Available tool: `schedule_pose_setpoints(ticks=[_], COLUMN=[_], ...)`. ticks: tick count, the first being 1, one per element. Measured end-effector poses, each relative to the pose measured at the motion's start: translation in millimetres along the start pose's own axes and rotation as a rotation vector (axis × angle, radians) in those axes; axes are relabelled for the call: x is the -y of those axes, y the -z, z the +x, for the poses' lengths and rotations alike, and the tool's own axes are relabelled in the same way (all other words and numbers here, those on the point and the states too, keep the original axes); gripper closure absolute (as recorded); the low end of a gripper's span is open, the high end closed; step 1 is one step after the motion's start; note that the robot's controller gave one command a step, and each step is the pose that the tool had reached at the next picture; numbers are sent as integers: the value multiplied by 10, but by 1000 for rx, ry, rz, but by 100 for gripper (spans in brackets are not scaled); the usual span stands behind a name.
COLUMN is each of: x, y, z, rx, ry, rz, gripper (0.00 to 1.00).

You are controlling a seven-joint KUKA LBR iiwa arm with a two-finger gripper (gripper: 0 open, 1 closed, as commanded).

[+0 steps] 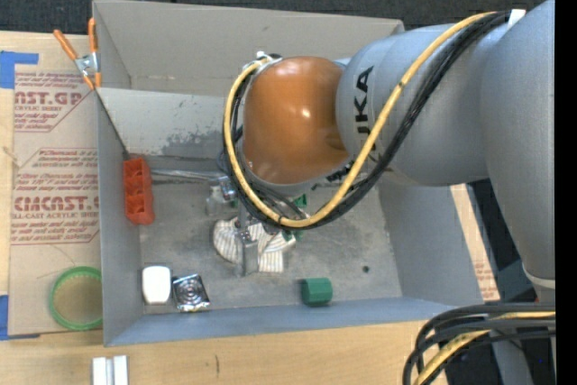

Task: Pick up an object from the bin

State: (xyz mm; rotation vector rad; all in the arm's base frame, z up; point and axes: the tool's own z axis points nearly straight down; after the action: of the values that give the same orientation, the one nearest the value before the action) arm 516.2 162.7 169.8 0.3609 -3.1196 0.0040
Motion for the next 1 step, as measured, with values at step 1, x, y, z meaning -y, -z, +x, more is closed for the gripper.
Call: schedule_pose_setpoints(ticks=[1], x=[452], y=[-312], z=[-2], rx=[7], ry=[110], rz=[-6], gripper=[0])
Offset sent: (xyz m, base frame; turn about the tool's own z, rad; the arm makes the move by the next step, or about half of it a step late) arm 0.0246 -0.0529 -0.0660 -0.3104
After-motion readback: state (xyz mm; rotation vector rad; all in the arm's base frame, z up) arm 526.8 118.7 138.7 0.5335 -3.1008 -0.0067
